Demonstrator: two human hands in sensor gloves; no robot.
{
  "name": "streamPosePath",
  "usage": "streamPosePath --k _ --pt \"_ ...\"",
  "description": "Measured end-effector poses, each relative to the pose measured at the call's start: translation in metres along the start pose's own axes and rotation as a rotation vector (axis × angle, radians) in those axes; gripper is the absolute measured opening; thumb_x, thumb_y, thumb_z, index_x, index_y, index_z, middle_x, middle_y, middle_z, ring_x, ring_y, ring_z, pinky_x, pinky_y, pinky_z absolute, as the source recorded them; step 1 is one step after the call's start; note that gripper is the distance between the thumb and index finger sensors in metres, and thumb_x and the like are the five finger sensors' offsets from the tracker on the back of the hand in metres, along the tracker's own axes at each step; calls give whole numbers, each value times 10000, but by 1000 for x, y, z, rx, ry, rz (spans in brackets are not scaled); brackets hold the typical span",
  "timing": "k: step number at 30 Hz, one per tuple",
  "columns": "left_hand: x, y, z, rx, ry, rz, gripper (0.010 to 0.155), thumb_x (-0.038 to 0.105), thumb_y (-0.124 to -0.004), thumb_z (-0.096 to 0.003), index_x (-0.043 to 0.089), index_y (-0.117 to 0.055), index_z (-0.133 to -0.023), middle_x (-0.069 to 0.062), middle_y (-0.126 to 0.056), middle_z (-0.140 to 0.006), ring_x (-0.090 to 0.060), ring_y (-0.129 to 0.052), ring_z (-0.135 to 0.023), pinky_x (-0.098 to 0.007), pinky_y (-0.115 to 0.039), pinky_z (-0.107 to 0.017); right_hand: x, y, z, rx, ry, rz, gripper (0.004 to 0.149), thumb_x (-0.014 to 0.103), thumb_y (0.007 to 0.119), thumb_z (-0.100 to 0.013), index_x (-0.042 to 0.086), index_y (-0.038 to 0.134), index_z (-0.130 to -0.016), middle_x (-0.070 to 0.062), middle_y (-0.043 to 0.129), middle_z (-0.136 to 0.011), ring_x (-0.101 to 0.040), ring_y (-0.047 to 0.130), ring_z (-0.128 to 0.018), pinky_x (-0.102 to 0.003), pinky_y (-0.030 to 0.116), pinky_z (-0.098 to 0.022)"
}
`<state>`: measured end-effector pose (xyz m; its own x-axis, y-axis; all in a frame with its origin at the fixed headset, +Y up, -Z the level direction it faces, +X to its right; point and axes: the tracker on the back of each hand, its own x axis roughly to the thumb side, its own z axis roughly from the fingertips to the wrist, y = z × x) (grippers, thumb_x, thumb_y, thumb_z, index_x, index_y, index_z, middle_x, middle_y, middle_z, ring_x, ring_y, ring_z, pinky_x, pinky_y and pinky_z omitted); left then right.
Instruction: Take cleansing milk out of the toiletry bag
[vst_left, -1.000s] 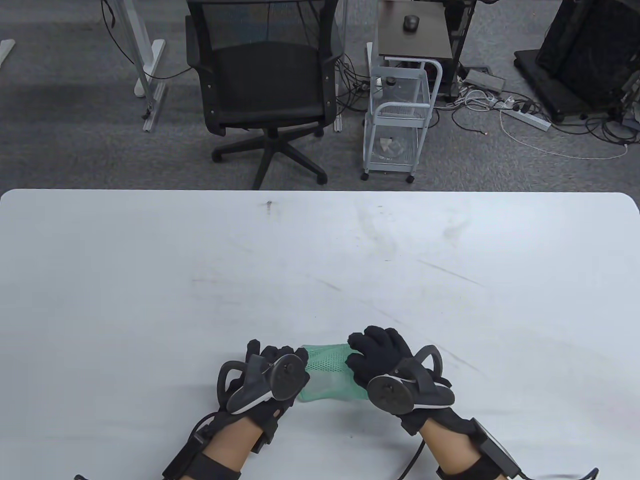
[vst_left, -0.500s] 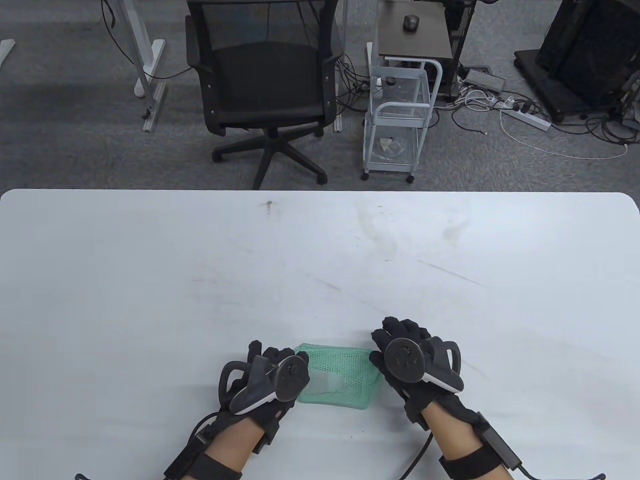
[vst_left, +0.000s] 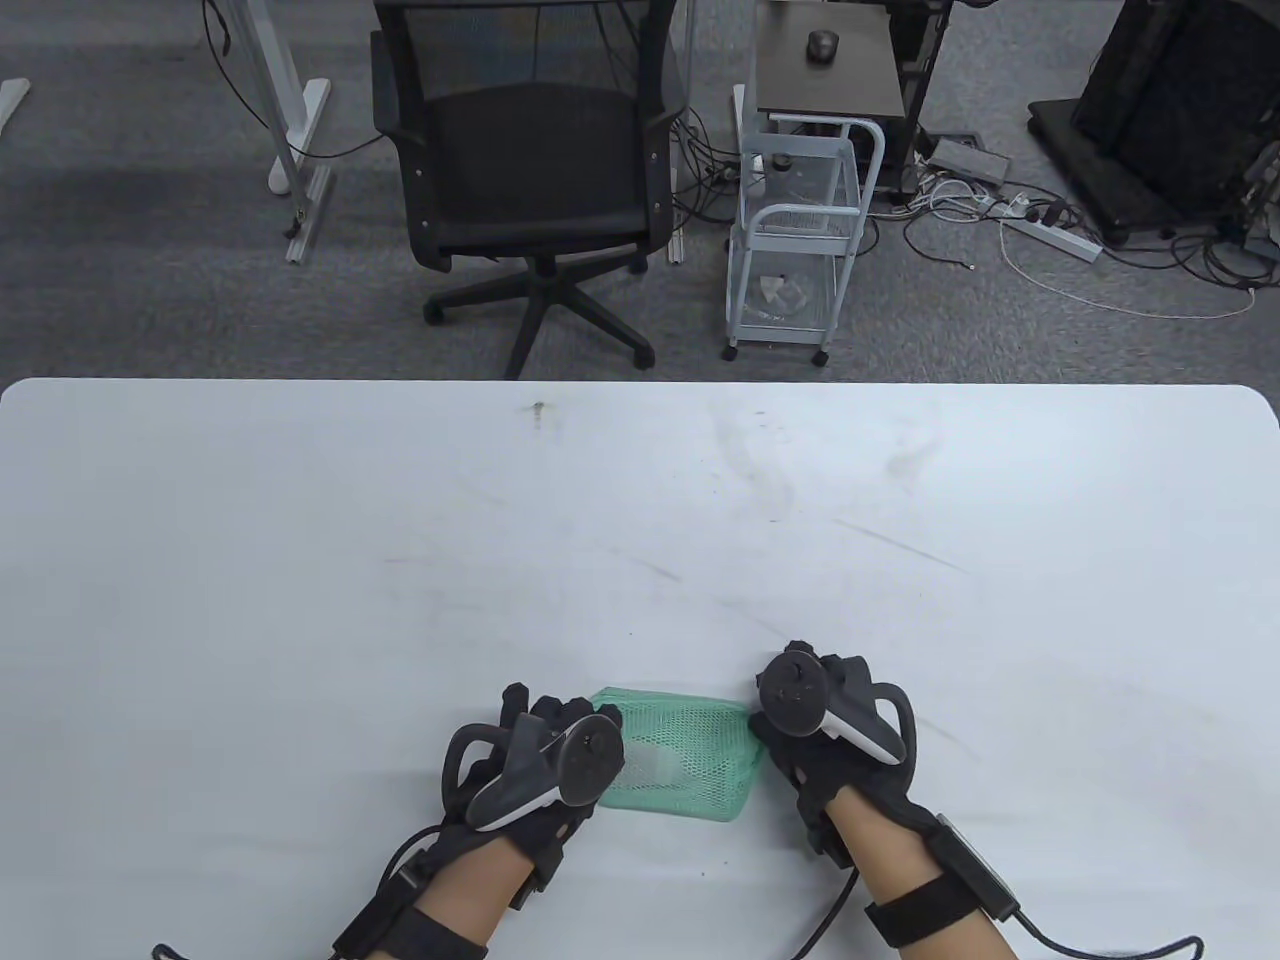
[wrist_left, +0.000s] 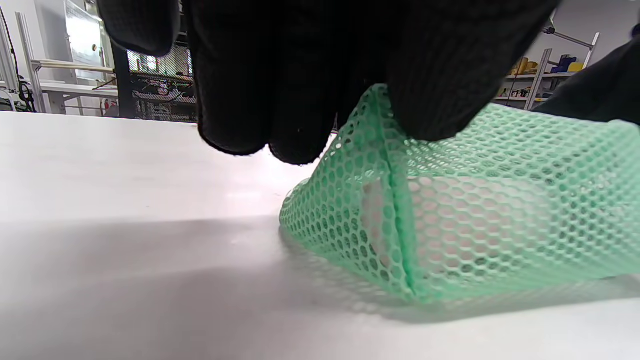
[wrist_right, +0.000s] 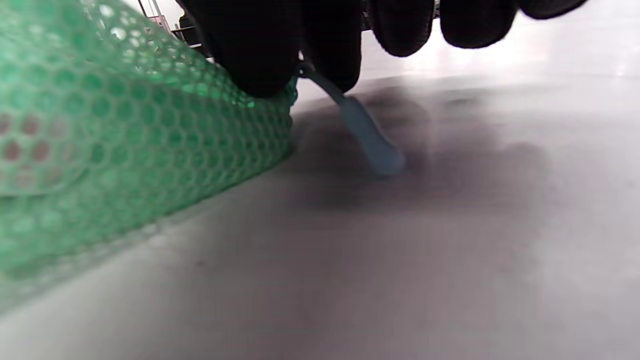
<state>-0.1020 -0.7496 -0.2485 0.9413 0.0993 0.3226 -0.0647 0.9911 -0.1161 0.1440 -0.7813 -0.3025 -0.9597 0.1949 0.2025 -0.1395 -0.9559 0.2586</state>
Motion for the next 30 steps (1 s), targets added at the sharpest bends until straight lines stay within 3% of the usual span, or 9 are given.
streamPosePath --k 9,25,30 --pt "1 -1 -1 -6 0 -1 513 429 -903 -489 239 -871 -965 -87 -943 -1010 -422 -941 -892 -680 -568 -736 9 5 -3 0 -19 71 403 229 882 -538 19 872 -882 -328 612 -1138 -710 608 -916 -767 541 -630" --pt "1 -1 -2 -17 0 10 514 430 -903 -489 241 -869 -966 -87 -940 -1014 -424 -936 -896 -680 -567 -736 4 4 -5 17 -55 -21 409 203 902 -521 -48 863 -842 -327 631 -1126 -700 624 -912 -759 551 -634" --pt "-3 4 -2 -1 5 31 518 430 -903 -489 238 -867 -969 -88 -940 -1014 -424 -936 -896 -679 -567 -737 3 -3 -2 -43 -88 -38 412 213 905 -519 -53 864 -831 -319 638 -1122 -691 627 -915 -754 556 -635"
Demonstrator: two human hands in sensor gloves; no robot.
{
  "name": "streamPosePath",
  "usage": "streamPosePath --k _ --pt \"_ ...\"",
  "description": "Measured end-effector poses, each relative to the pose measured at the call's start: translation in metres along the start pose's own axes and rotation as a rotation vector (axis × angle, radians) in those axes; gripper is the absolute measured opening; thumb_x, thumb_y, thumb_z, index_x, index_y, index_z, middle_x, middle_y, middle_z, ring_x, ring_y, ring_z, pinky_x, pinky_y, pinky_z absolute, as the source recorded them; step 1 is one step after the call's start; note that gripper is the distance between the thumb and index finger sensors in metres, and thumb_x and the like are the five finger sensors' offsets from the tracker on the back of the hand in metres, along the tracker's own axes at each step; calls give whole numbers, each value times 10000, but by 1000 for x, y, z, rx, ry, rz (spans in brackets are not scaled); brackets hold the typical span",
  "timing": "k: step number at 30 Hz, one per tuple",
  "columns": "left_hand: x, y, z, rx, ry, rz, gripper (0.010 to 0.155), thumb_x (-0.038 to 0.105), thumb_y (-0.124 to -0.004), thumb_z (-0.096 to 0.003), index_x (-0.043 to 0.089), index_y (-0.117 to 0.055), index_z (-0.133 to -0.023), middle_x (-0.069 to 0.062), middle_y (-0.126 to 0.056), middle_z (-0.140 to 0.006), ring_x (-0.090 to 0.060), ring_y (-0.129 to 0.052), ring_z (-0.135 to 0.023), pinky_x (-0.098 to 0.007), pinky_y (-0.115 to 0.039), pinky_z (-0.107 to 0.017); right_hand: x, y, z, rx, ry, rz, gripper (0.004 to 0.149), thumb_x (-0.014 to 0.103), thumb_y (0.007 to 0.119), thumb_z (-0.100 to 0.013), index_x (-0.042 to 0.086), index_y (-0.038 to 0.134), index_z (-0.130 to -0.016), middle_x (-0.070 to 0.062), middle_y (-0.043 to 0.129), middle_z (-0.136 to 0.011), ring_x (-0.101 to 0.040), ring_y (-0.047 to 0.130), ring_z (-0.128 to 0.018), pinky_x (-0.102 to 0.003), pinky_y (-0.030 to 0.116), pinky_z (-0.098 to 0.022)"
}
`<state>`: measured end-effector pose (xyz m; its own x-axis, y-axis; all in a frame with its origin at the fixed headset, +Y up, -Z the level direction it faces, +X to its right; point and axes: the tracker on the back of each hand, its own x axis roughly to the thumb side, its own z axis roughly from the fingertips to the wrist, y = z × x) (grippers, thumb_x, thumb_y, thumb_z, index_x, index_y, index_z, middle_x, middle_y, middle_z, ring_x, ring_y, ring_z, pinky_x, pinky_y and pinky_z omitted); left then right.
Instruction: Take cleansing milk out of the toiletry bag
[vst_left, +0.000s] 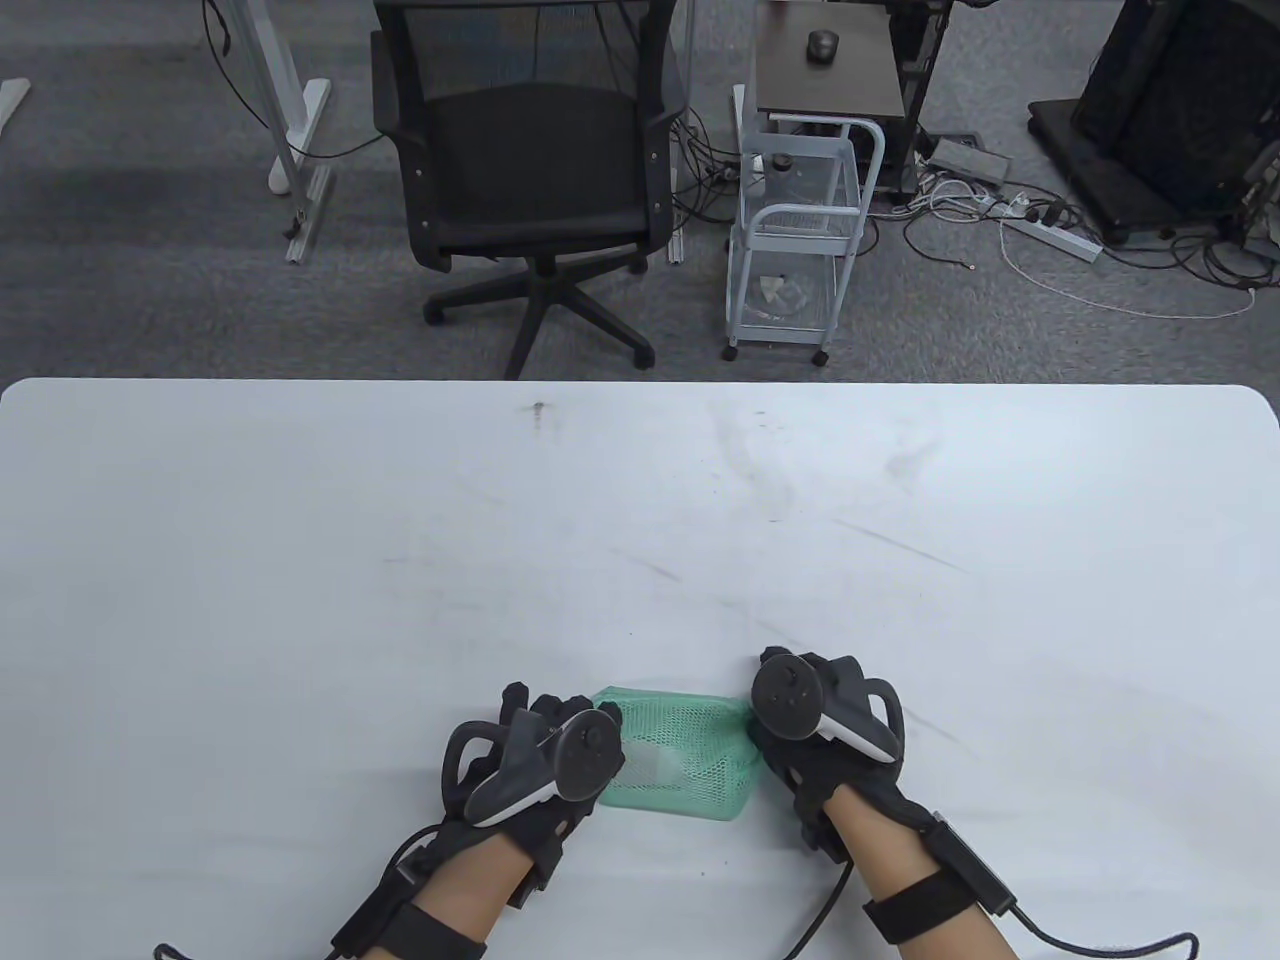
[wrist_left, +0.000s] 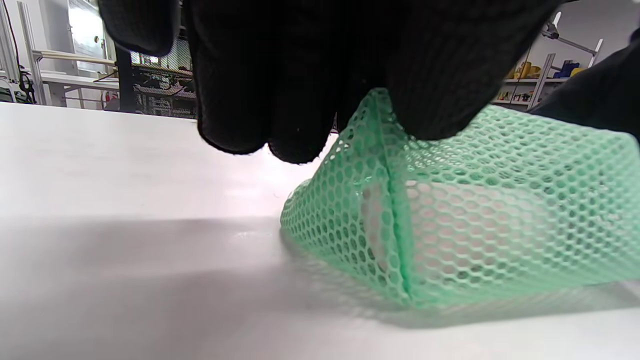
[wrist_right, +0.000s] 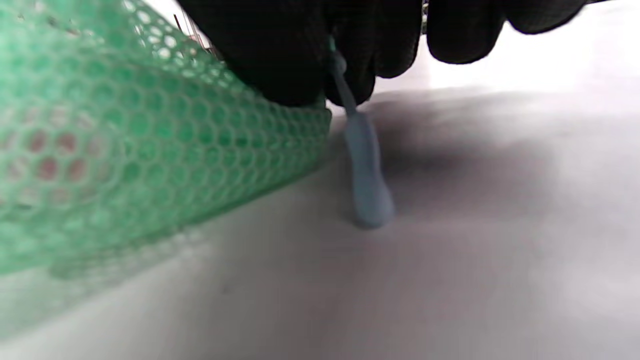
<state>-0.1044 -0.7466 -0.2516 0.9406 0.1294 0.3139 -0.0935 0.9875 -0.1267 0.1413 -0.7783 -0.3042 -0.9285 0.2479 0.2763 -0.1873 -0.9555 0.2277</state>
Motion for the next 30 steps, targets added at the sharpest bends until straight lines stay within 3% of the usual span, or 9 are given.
streamPosePath --k 8,18,24,30 --pt "-9 10 4 57 27 31 521 448 -876 -497 238 -860 -974 -93 -936 -1016 -427 -935 -893 -677 -572 -734 -5 -16 9 -65 -47 -78 421 206 896 -519 -67 849 -836 -325 620 -1124 -693 612 -922 -760 544 -638" --pt "-27 15 4 94 74 87 572 462 -867 -499 244 -798 -1023 -120 -892 -1054 -431 -911 -918 -676 -571 -734 8 -33 26 -216 -243 -71 421 214 899 -517 -47 845 -842 -308 629 -1126 -681 614 -931 -756 542 -649" --pt "-39 11 0 44 116 137 599 474 -865 -498 252 -768 -1046 -121 -858 -1085 -443 -883 -941 -683 -553 -737 21 -38 34 -286 -327 -2 421 219 901 -514 -38 846 -844 -302 619 -1134 -673 615 -940 -754 541 -655" --pt "-56 2 -5 -77 127 267 663 490 -875 -494 251 -702 -1087 -131 -803 -1126 -462 -844 -965 -695 -533 -736 29 -41 41 -320 -393 63 417 218 900 -516 -26 845 -849 -289 606 -1147 -664 606 -955 -752 535 -667"
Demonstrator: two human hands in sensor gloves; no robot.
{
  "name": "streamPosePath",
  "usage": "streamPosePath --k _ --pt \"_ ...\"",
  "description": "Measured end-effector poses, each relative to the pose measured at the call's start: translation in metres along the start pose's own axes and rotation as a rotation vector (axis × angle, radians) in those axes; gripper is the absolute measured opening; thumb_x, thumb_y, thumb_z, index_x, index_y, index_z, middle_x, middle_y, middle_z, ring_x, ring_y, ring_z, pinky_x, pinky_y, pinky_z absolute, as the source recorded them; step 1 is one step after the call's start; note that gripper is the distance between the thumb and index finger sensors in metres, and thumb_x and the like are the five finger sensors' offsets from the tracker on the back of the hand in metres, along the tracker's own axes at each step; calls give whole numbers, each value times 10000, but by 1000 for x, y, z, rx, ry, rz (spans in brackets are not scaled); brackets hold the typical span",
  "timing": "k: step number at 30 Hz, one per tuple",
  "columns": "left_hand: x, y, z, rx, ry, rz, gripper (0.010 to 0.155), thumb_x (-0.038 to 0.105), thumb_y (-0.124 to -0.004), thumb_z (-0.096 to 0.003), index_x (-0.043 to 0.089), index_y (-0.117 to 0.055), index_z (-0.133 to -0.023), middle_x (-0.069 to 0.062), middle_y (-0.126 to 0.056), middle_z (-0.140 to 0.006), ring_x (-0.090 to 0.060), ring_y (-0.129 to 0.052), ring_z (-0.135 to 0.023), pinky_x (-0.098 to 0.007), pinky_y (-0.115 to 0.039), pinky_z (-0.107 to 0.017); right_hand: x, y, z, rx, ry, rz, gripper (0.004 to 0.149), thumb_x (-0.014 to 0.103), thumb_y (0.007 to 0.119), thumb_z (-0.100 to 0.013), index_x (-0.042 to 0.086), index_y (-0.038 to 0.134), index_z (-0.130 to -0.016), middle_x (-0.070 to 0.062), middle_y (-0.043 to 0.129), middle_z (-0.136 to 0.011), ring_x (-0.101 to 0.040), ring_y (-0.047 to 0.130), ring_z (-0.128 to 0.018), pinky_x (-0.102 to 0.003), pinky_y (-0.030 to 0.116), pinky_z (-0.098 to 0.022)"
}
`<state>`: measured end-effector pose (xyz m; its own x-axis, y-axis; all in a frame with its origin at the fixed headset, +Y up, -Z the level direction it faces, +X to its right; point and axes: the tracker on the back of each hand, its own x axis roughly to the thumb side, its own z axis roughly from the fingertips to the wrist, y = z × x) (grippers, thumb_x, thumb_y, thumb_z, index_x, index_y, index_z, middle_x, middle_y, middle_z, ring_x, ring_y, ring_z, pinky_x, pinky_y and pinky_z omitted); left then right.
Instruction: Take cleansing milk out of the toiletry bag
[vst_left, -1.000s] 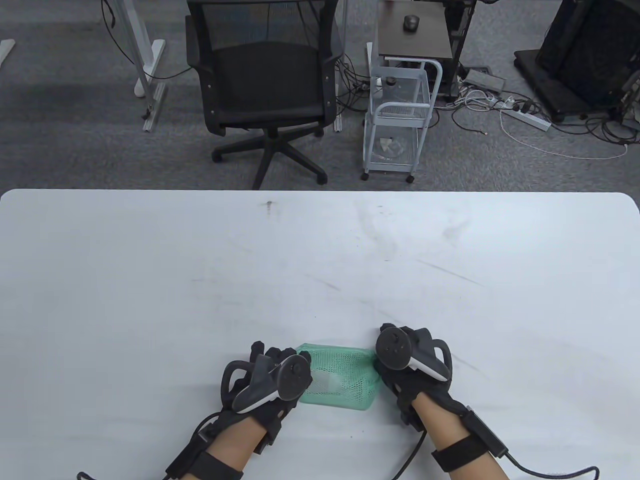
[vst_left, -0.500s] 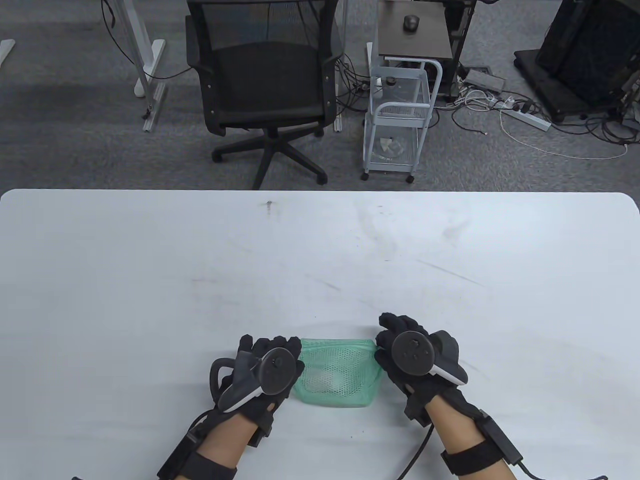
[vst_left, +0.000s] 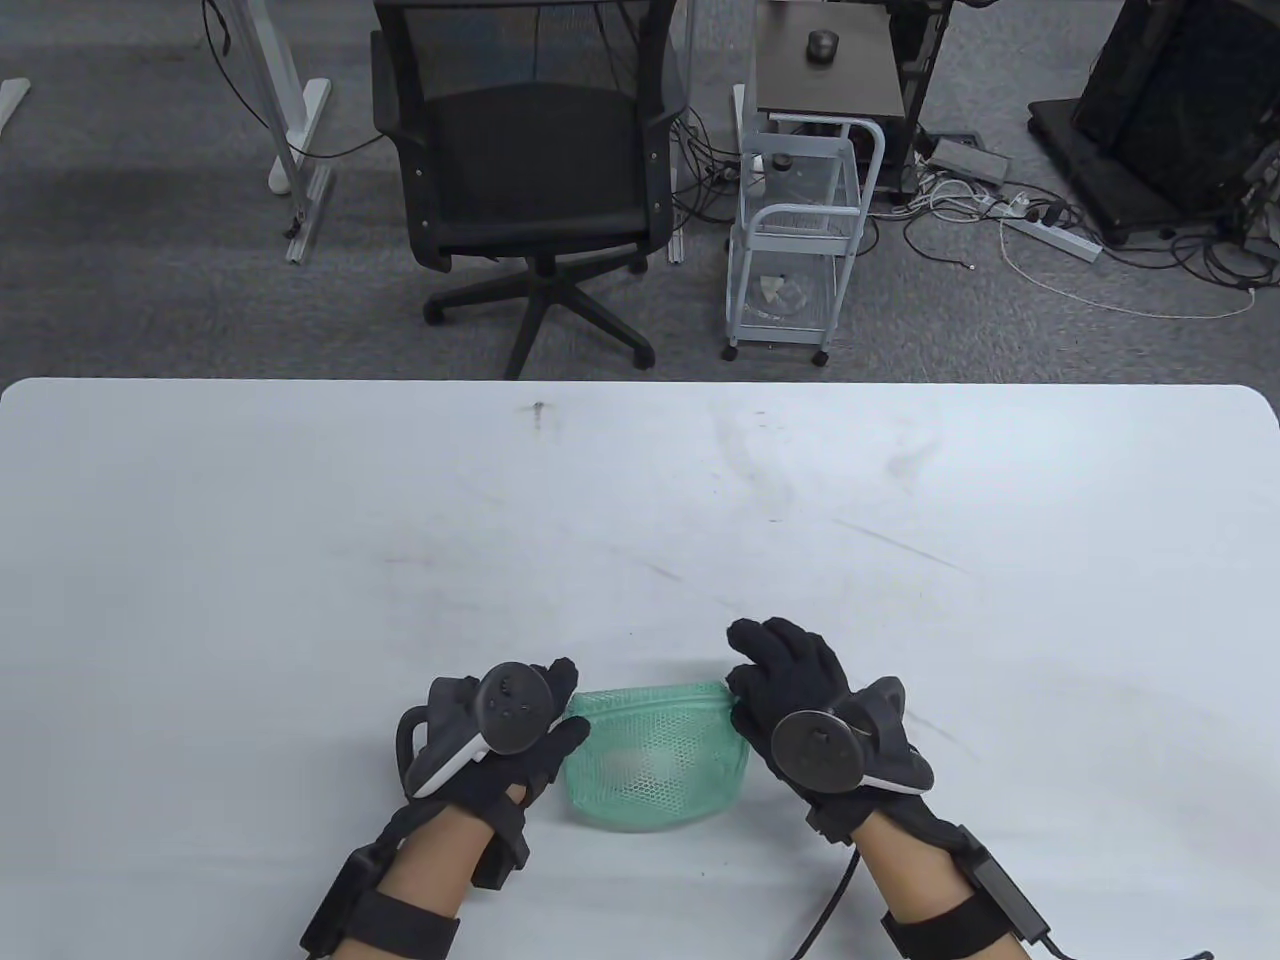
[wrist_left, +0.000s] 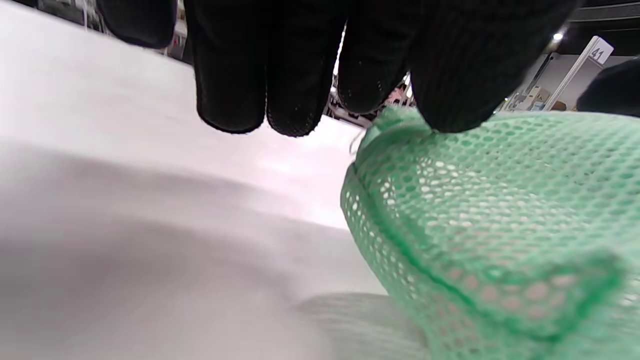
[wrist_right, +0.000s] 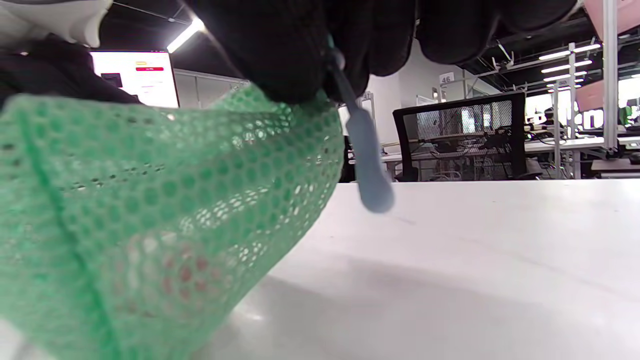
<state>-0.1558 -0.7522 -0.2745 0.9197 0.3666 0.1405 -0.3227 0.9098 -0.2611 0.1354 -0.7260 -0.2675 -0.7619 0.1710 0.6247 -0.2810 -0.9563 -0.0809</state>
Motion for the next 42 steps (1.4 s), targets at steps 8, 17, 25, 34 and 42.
streamPosePath --k 8,17,25,34,42 --pt "4 -4 -3 -5 -24 -8 596 430 -905 -489 233 -778 -1038 -111 -884 -1062 -429 -917 -914 -689 -555 -735 8 -3 1 -23 -56 58 411 217 901 -514 -12 847 -851 -283 601 -1151 -656 605 -962 -749 536 -672" --pt "4 4 2 130 -19 5 414 362 -932 -479 260 -937 -881 -88 -1004 -938 -402 -1038 -764 -661 -640 -709 9 -4 1 -53 -67 65 411 218 901 -513 -7 846 -852 -283 609 -1147 -650 616 -959 -744 544 -672" --pt "11 14 13 252 -53 15 390 343 -937 -473 260 -955 -854 -77 -1022 -912 -387 -1059 -737 -657 -660 -702 6 -7 3 -103 -65 92 412 213 904 -509 -6 845 -853 -279 628 -1138 -639 639 -952 -739 554 -672" --pt "24 18 23 374 -109 -85 383 331 -935 -476 281 -952 -855 -68 -1018 -919 -382 -1058 -740 -656 -666 -705 -5 -4 2 -56 -5 67 404 233 888 -523 28 847 -868 -285 629 -1137 -640 652 -942 -735 567 -664" --pt "27 18 24 314 -144 -79 406 362 -932 -474 275 -944 -870 -75 -1018 -919 -378 -1057 -745 -646 -675 -698 -25 -5 5 -5 111 -70 418 236 875 -534 21 851 -891 -293 652 -1126 -649 664 -928 -738 574 -654"
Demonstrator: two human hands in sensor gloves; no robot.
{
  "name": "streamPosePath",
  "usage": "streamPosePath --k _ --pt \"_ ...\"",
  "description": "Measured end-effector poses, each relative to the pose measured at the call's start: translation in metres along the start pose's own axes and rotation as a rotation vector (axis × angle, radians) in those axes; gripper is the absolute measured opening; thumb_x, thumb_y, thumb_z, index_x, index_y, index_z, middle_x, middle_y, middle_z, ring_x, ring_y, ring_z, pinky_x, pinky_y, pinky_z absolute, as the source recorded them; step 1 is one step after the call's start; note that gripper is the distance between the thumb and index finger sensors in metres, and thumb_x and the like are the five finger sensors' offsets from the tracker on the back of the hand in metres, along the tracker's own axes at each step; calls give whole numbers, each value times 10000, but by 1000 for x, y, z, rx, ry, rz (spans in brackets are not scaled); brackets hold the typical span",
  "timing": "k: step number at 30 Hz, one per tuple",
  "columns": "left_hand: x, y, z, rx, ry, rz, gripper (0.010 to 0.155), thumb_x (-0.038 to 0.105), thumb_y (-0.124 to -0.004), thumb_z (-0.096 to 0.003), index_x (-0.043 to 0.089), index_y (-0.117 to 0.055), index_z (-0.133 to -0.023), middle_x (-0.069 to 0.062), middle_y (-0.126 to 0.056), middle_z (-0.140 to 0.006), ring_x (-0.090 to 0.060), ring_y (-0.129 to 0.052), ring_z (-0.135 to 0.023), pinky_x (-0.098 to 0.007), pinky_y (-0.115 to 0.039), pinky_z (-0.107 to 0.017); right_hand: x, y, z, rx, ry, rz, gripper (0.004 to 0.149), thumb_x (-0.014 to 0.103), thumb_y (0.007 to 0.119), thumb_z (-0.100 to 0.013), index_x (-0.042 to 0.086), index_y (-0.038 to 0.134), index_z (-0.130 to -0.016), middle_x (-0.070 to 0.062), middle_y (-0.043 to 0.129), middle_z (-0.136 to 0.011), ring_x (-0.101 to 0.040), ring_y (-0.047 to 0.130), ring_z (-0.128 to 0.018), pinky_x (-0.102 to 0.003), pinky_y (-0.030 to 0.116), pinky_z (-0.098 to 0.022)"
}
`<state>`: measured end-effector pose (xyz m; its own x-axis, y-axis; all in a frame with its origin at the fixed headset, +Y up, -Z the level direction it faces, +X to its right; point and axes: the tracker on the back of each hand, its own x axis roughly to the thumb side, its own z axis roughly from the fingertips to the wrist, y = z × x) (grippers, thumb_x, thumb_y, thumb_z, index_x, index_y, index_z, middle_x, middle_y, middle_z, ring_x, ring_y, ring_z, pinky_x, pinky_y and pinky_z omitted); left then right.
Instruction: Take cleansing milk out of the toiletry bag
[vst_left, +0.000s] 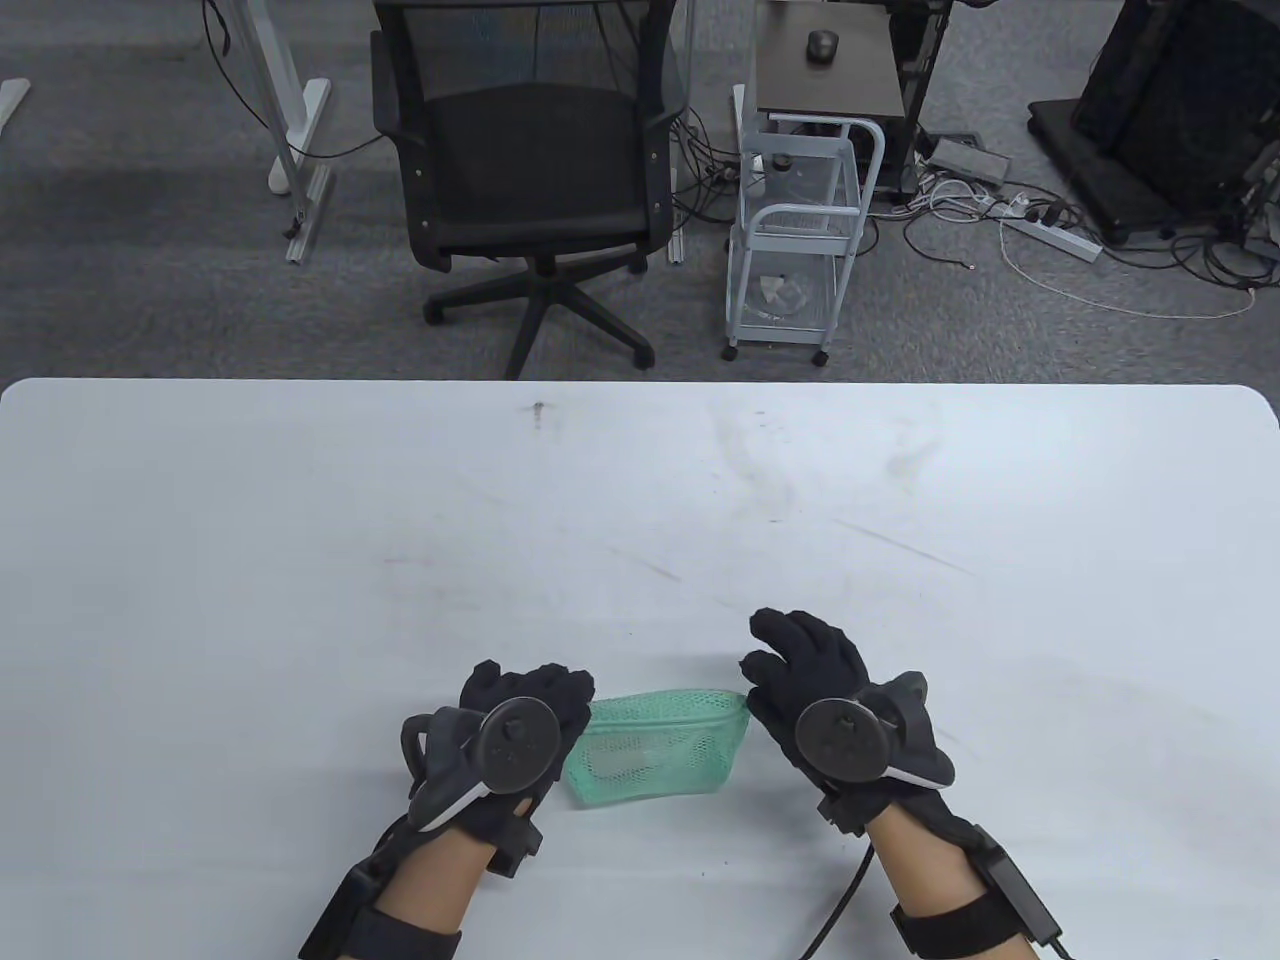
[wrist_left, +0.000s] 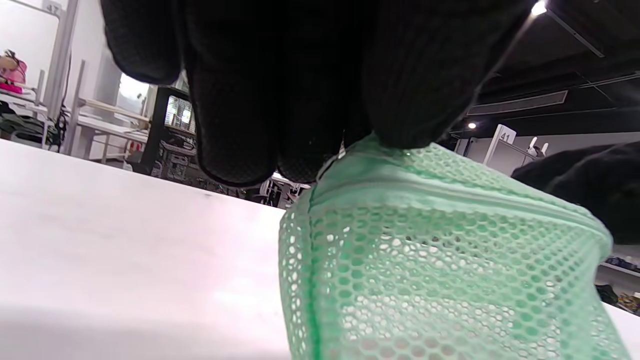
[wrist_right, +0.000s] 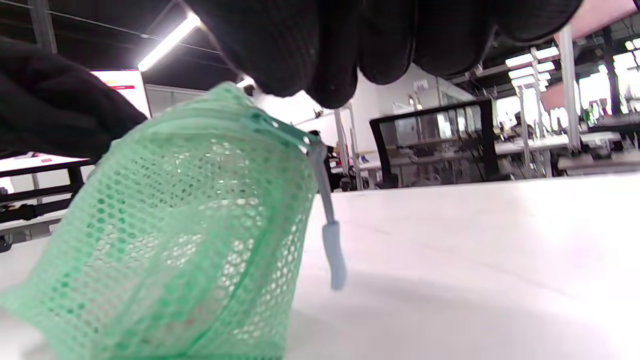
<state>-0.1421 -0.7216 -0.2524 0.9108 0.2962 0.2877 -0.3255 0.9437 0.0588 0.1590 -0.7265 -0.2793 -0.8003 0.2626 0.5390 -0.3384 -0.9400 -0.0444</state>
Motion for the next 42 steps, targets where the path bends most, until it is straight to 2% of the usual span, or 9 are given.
streamPosePath --k 4,8,14,29,35,42 --pt "1 -2 0 -40 -10 23 427 407 -918 -475 259 -944 -875 -81 -1016 -920 -385 -1054 -745 -644 -674 -695 -16 5 -2 89 98 -54 452 236 875 -537 16 831 -929 -306 640 -1130 -661 658 -925 -744 569 -651" --pt "3 -3 0 -73 -13 29 424 418 -912 -477 251 -955 -865 -88 -1023 -911 -393 -1055 -738 -647 -673 -692 -27 10 -3 153 138 -99 460 230 884 -534 17 831 -939 -306 639 -1132 -667 654 -925 -749 565 -648" --pt "5 -9 -1 -119 -7 -2 429 414 -920 -475 246 -953 -868 -88 -1025 -909 -393 -1057 -734 -645 -680 -688 -27 18 -6 271 95 -174 524 252 919 -513 26 806 -971 -304 639 -1134 -666 666 -920 -749 576 -643" --pt "7 -9 0 -53 20 -26 401 388 -933 -469 217 -978 -829 -88 -1056 -858 -392 -1080 -687 -644 -701 -672 -21 20 -7 404 53 -247 579 250 951 -491 28 779 -997 -294 651 -1134 -665 672 -922 -755 572 -642" --pt "7 -8 1 -22 36 -23 399 385 -934 -468 214 -981 -825 -90 -1059 -850 -384 -1090 -666 -637 -711 -668 -15 20 -7 369 -1 -255 606 257 950 -491 34 752 -1018 -298 636 -1139 -666 667 -924 -755 573 -641" --pt "7 -3 3 81 24 9 392 384 -928 -470 229 -975 -827 -79 -1056 -854 -368 -1093 -667 -628 -717 -674 -9 17 -6 228 -44 -220 548 240 928 -504 32 783 -990 -299 666 -1119 -657 696 -908 -749 590 -632"
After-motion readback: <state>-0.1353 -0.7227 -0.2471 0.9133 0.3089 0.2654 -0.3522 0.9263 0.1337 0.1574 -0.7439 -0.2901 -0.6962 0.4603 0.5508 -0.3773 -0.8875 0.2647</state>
